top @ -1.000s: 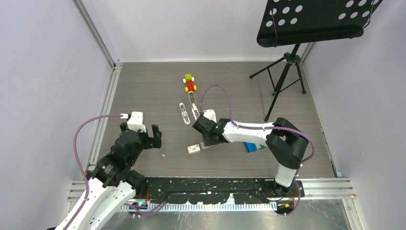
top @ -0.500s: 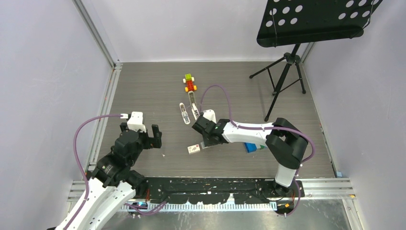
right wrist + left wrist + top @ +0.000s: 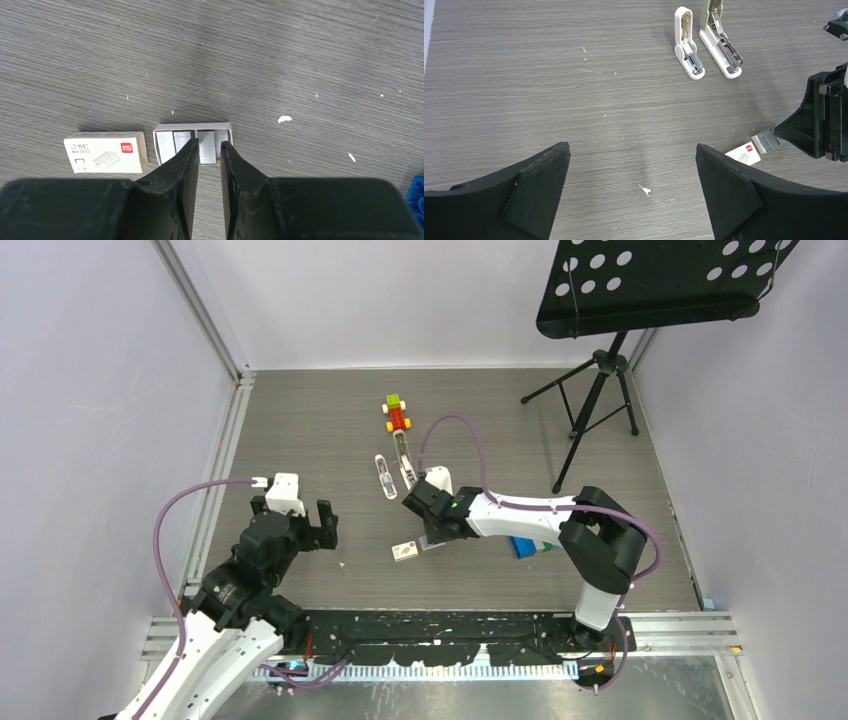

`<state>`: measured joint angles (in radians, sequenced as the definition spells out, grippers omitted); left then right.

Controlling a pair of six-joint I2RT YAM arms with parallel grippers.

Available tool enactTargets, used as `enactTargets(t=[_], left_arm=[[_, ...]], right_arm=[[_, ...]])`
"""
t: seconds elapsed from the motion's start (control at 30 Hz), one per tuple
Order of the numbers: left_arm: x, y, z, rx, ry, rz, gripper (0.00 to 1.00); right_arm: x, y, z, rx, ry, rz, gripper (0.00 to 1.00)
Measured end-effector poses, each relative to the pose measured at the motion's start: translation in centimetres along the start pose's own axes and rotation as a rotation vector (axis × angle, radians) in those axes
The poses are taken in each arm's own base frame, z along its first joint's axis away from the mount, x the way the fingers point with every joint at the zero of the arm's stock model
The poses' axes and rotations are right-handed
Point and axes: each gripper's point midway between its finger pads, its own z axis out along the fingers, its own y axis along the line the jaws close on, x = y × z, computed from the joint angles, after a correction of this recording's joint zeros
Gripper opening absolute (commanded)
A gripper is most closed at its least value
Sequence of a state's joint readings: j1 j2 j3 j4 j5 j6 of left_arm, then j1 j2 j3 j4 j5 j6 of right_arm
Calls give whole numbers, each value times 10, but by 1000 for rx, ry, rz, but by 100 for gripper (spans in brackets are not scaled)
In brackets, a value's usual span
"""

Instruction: Load the staples into the stapler

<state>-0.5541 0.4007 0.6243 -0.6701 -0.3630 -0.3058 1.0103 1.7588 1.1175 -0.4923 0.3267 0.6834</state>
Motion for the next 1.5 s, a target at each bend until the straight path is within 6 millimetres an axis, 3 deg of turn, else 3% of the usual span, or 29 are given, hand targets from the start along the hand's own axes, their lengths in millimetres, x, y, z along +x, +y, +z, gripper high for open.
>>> enactTargets(t=[0.8, 1.07, 1.3, 1.5], left_arm=[[0, 0, 0, 0, 0, 0, 100], [0, 0, 0, 0, 1, 0, 100], [0, 0, 0, 0, 2, 0, 98], [0, -1, 0, 3, 2, 0, 98]], right_arm=[[-3, 7, 9, -25, -27, 9, 28], [-4, 2, 9, -27, -40, 20, 27], [-11, -16, 12, -1, -39, 62, 28], [-8, -14, 11, 1, -46, 35, 28]])
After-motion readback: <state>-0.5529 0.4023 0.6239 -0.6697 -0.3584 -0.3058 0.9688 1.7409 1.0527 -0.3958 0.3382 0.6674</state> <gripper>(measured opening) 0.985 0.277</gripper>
